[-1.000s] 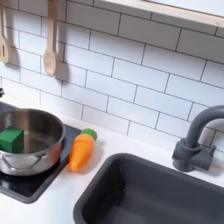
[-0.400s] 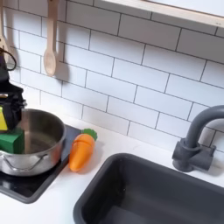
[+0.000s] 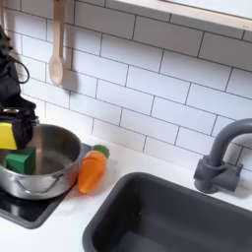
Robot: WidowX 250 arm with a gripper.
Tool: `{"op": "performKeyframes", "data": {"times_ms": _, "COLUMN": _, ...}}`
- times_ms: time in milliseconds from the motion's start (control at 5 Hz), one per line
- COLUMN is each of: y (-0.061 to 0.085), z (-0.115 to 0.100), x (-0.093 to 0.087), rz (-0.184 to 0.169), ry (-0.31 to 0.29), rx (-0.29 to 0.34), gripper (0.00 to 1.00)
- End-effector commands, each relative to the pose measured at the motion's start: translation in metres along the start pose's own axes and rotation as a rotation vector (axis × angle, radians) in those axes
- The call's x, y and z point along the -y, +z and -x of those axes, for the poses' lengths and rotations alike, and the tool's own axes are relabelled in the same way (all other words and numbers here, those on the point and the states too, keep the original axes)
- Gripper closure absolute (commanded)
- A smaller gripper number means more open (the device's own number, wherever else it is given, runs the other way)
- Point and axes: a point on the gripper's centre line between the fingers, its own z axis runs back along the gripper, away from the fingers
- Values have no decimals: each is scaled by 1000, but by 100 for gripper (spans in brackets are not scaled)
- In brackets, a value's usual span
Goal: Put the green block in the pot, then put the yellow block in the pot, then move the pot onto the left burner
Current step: 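Put the yellow block in the pot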
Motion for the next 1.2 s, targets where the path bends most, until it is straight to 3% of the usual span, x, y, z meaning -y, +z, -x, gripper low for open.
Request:
{"op": "performKeyframes", "data": {"times_ms": 0, "y": 3, "z": -1, "x": -2, "rz": -4, "ry": 1, "rx": 8, "gripper": 100}}
{"op": "performKeyframes", "data": {"times_ms": 200, "y": 15, "z": -1, "x": -5, "rz": 10, "ry": 15, "rx": 43, "gripper": 100}}
{"op": "performKeyframes", "data": {"times_ms": 600, "y": 17, "z": -1, "x": 3, "rz": 20, "ry": -10, "rx": 41, "gripper": 100}}
{"op": "performKeyframes", "data": {"times_ms": 800, "y": 15, "z": -1, "x": 8, "rz": 21, "ry": -18, "rx": 36, "gripper": 100}}
{"op": "performKeyframes", "data": {"times_ms": 1000, "y": 7, "z": -1, "x": 12, "rz": -8, "ry": -21, "rx": 19, "gripper": 100}}
